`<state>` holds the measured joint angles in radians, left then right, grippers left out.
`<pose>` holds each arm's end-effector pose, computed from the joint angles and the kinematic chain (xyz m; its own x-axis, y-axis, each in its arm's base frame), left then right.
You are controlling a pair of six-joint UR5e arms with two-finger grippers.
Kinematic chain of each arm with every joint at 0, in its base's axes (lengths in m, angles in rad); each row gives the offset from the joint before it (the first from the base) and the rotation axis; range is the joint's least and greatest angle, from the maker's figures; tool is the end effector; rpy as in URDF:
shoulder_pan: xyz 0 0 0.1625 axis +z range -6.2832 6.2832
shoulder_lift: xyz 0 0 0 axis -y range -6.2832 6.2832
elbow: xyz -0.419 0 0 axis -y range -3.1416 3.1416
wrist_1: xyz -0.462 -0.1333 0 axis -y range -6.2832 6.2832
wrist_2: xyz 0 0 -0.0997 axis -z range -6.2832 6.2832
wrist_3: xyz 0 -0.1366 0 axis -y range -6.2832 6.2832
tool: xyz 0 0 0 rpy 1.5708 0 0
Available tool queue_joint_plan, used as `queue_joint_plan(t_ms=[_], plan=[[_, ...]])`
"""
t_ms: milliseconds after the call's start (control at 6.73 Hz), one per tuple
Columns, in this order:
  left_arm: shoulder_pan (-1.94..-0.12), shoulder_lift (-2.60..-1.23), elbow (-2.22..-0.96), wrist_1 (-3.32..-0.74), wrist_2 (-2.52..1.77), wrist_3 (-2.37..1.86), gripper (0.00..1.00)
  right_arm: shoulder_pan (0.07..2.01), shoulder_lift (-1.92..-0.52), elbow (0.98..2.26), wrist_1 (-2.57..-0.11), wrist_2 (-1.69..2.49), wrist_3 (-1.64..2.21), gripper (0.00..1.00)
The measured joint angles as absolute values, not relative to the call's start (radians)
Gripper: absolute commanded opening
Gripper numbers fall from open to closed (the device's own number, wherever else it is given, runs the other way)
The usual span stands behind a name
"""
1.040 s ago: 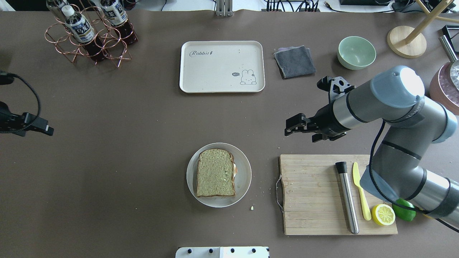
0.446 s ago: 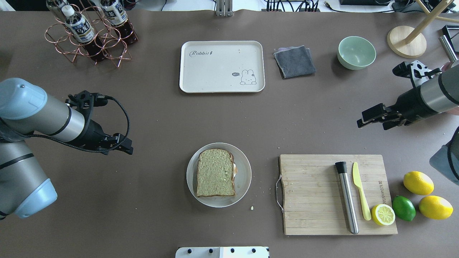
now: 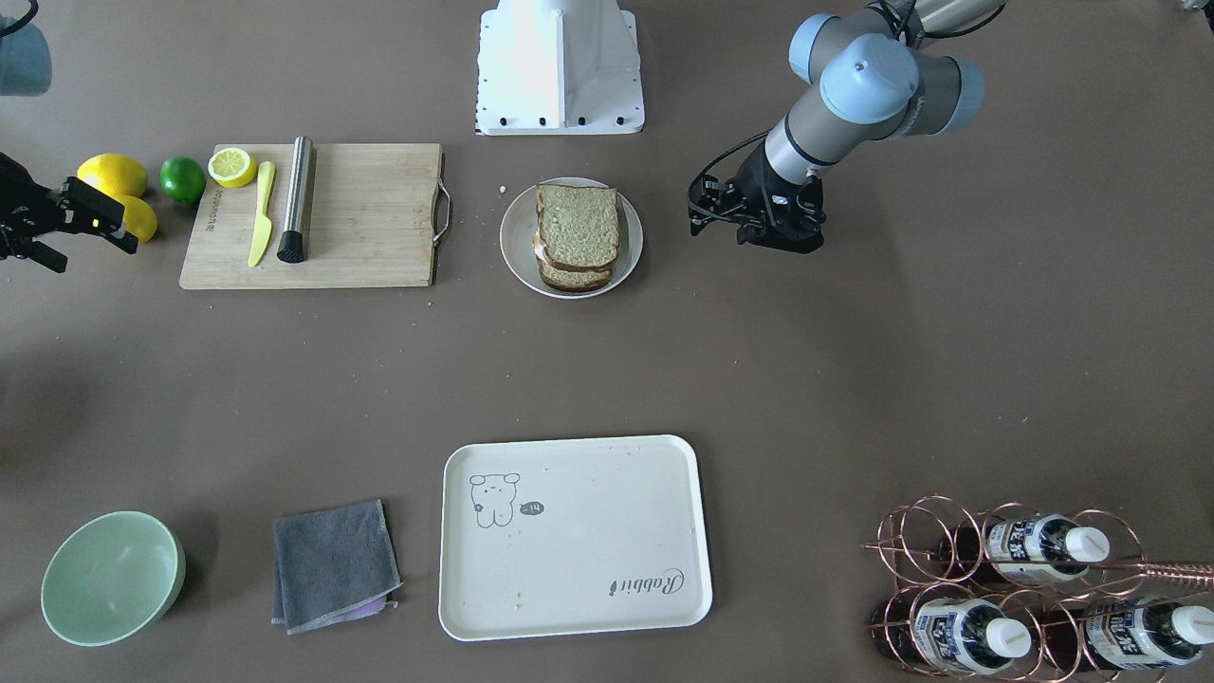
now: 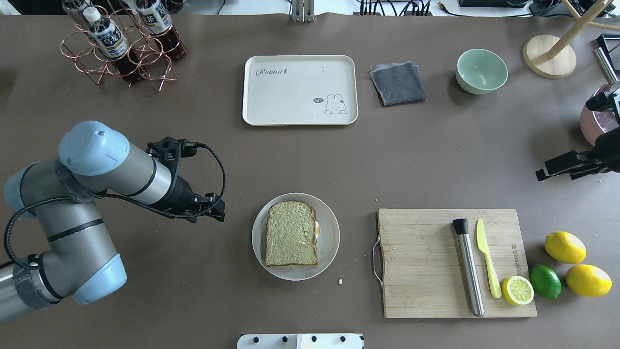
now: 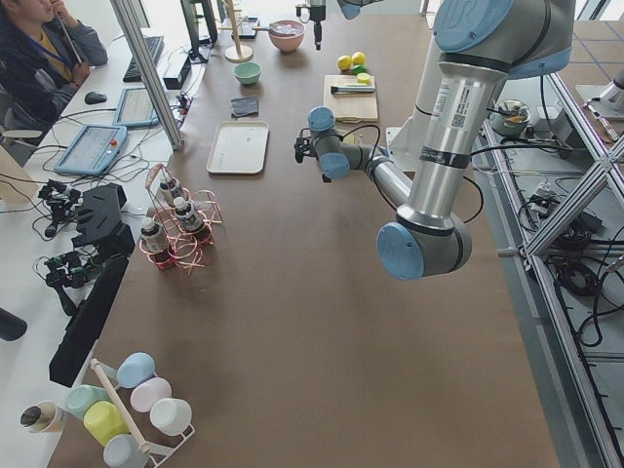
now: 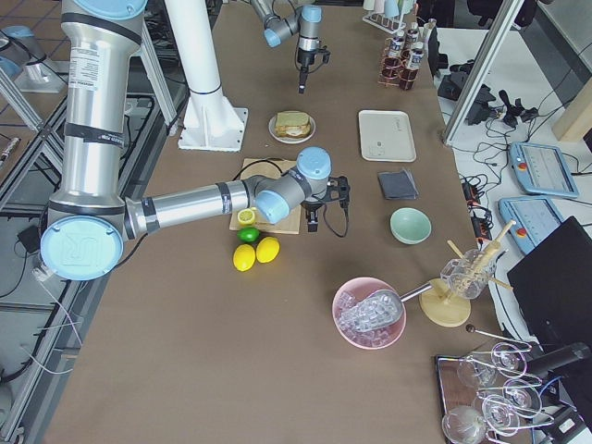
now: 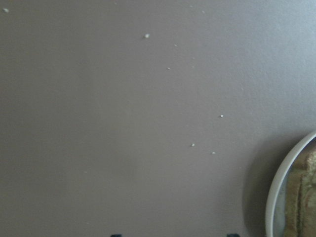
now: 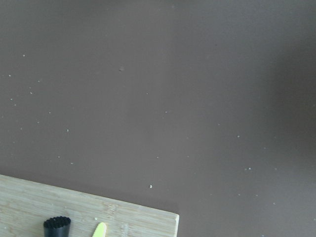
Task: Make sandwich and place on tray
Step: 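Lower the left gripper to the plate rim and grasp the plate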
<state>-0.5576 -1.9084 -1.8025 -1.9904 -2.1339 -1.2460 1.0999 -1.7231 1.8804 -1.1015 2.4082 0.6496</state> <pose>0.5444 -0.4106 0.2890 0.4640 0.0287 -0.8854 -0.0834 0.9965 -0.0114 -0.2108 -0.4842 0.5199 0.5399 -0.1144 0.8339 0.0514 0.9934 0.1030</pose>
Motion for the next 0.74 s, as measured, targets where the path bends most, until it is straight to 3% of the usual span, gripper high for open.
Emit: queue_joint_plan(t_ms=[594, 743], plan=[[-0.427, -2.020, -1.749, -1.935, -2.002, -1.322, 0.51, 1.144, -1.772, 1.876, -1.102, 2.421, 0.579, 1.00], [-0.413, -2.025, -1.741, -1.935, -1.976, -1.327, 0.41, 1.145, -1.777, 1.877, -1.101, 2.421, 0.577, 1.00]])
